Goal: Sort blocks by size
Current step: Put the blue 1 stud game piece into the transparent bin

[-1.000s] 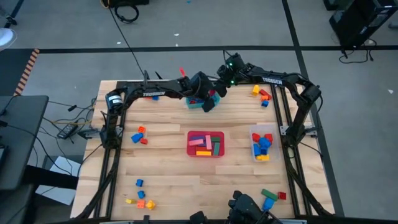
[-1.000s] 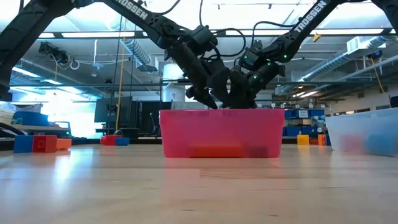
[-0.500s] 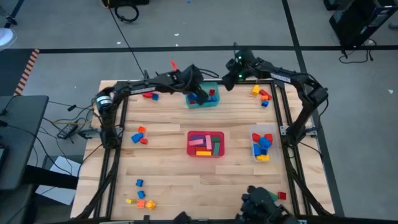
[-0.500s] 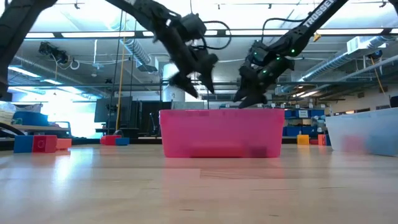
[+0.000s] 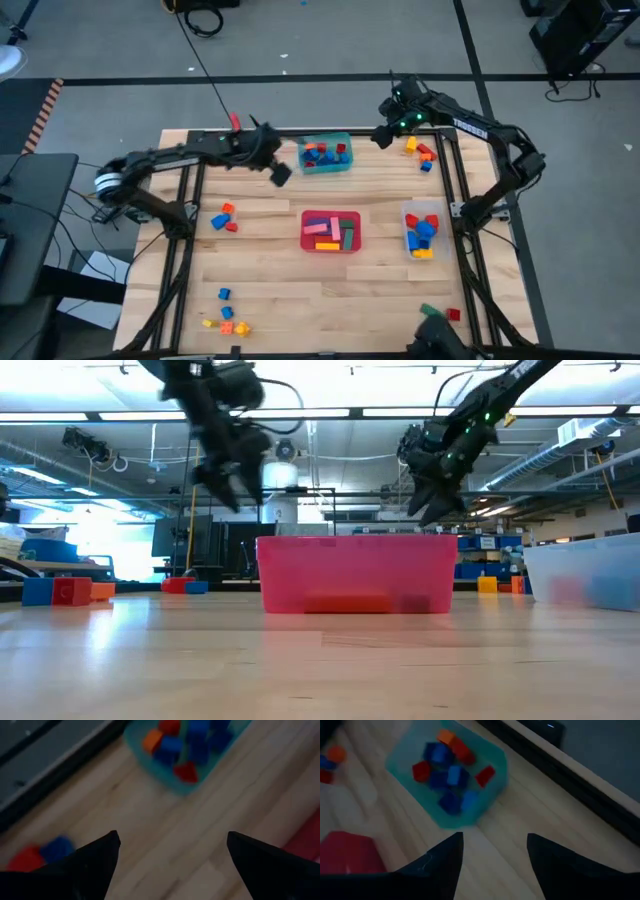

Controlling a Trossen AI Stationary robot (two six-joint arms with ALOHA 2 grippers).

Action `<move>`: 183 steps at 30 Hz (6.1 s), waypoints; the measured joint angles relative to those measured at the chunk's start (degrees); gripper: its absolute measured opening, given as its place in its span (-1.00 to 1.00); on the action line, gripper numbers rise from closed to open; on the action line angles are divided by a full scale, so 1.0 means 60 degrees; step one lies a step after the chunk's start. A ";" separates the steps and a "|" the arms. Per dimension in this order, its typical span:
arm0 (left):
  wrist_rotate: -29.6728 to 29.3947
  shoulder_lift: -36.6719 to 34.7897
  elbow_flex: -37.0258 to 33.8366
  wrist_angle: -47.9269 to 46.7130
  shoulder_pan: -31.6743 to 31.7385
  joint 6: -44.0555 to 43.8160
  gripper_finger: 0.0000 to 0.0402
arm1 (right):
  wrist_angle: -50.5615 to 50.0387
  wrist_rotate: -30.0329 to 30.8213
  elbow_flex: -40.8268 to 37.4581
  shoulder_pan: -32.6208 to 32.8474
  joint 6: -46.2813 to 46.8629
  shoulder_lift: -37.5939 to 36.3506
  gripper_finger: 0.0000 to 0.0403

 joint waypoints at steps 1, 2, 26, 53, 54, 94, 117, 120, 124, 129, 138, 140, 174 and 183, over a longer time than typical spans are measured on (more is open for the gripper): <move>0.0012 -0.0358 -0.0339 -0.0027 -0.0003 -0.0165 0.87 | -0.0300 0.0410 0.0000 0.0099 0.0077 -0.0227 0.15; 0.0020 -0.0729 -0.0666 -0.0036 -0.0019 -0.0300 0.87 | -0.0608 0.0884 0.0000 0.0205 0.0187 -0.0451 0.14; 0.0576 -0.3037 -0.3493 -0.5603 -0.0482 -0.0701 0.87 | -0.2552 0.4841 -0.0189 0.5386 0.5756 -0.2928 0.11; 0.1877 -0.2493 -0.4211 -0.4570 -0.1872 -0.0174 0.71 | -0.1974 0.6236 -0.0328 0.7128 0.7571 -0.2924 0.10; 0.1852 -0.2368 -0.4215 -0.4558 -0.1872 -0.0127 0.69 | -0.1971 0.6236 -0.0328 0.7132 0.7571 -0.2922 0.10; 0.2136 -0.0772 -0.4535 -0.3989 -0.2242 -0.0582 -0.28 | -0.1800 0.6378 -0.0328 0.7405 0.7532 -0.2920 0.10; 0.1377 -0.2405 -0.1250 -0.2692 -0.3067 -0.1869 -0.26 | -0.1002 0.6916 -0.0544 0.7653 0.6038 -0.2807 0.10; 0.1377 -0.2394 -0.1250 -0.1474 -0.3075 -0.1701 -0.26 | 0.0110 0.6796 -0.1142 0.7700 0.5817 -0.2796 0.10; 0.1377 -0.2394 -0.1250 -0.0274 -0.3075 -0.1718 -0.26 | 0.1522 0.6283 -0.2209 0.7700 0.5865 -0.2789 0.09; 0.1375 -0.2388 -0.1250 0.0931 -0.3078 -0.1742 -0.26 | 0.3967 0.5022 -0.3619 0.7522 0.5984 -0.2820 0.08; 0.1240 -0.1799 -0.1250 0.3372 -0.3096 -0.1487 -0.26 | 1.0515 0.2597 -0.5347 0.6698 0.4615 -0.3026 0.07; 0.1240 -0.1496 -0.1250 0.3985 -0.3096 -0.1487 -0.26 | 1.1284 0.2311 -0.5413 0.6530 0.4624 -0.3041 0.07; 0.2344 0.1621 -0.1234 1.0905 -0.3118 -0.3057 -0.26 | 1.1927 0.1089 -0.5417 0.6444 0.4267 -0.2939 0.25; 0.2633 0.2577 0.0005 1.0521 -0.3118 -0.2515 -0.26 | 1.2075 0.1011 -0.5413 0.6360 0.4200 -0.2942 0.03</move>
